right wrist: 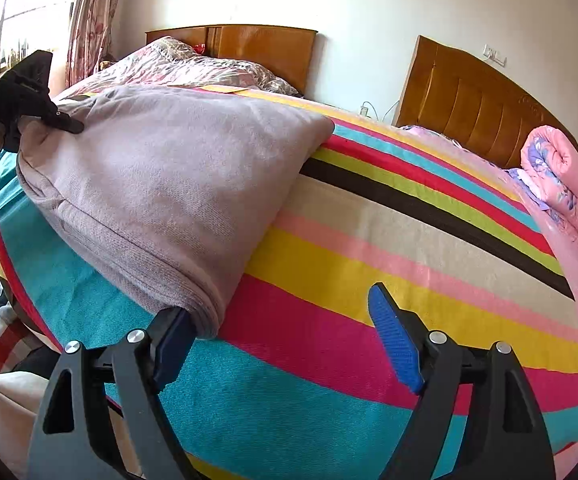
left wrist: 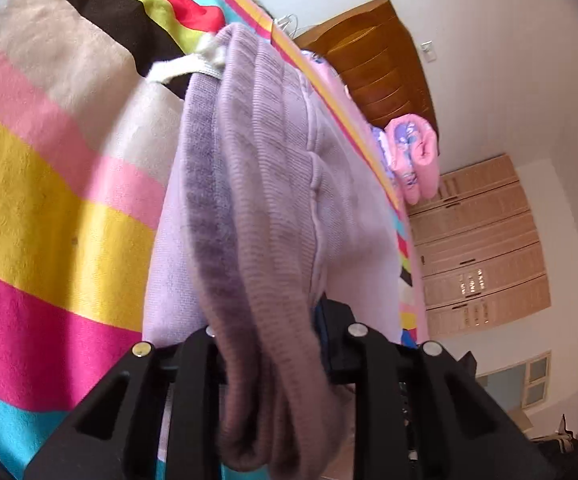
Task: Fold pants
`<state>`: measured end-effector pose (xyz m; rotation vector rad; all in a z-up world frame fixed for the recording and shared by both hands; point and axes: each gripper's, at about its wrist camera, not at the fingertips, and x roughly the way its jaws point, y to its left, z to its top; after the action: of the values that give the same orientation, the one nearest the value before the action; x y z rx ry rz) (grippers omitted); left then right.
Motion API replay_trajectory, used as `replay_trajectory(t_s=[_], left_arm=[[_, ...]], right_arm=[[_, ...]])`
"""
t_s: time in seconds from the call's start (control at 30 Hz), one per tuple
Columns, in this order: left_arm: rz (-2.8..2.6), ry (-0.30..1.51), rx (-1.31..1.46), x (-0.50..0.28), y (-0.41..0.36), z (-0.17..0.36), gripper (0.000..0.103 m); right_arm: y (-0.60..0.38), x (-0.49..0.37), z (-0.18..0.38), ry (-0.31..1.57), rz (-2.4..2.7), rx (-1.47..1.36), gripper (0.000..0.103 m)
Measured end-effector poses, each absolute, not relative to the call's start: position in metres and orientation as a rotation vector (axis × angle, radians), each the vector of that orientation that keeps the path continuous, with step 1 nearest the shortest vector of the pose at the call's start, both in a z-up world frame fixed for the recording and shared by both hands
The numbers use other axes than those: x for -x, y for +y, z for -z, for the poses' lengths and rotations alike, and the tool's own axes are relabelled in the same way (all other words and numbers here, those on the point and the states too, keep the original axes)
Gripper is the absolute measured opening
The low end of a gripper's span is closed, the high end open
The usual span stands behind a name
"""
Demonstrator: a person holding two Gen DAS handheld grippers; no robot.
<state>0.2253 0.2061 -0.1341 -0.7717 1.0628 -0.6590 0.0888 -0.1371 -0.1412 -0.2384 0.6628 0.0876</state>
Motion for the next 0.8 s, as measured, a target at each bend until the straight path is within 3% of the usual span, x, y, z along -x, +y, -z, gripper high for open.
replay_trajectory(t_s=[0.17,0.33,0.47,0.6,0.63,0.7,0.8], left_arm=[[0.605,1.051,0.745,-0.219,0.206,0.124,0.032],[0.310,0.852,0.557,-0.169,0.215,0.046,0.062],[0.385,0.785,0.390,-0.161,0.159,0.017,0.065],[0.343,0.882,0.220,-0.179,0.108,0.058,0.064],[0.322,0.896,0.203,-0.181,0.107,0.072,0.058],[0.367,0.849,0.242,-0.172,0.121,0.085,0.058],[0.394,0.888,0.330,-0.178,0.138,0.089,0.051]], right_arm=[[-0.149,-0.087,0.129,0.737,-0.203,0.191,0.080],[-0.163,-0.064,0.099,0.688,-0.393,0.028,0.075],[-0.136,-0.093,0.082,0.619,-0.457,-0.001,0.067],[-0.086,-0.118,0.100,0.684,-0.509,0.146,0.065],[-0.080,-0.117,0.113,0.719,-0.510,0.195,0.066],[-0.081,-0.105,0.121,0.663,-0.525,0.231,0.066],[-0.094,-0.115,0.108,0.736,-0.593,0.181,0.066]])
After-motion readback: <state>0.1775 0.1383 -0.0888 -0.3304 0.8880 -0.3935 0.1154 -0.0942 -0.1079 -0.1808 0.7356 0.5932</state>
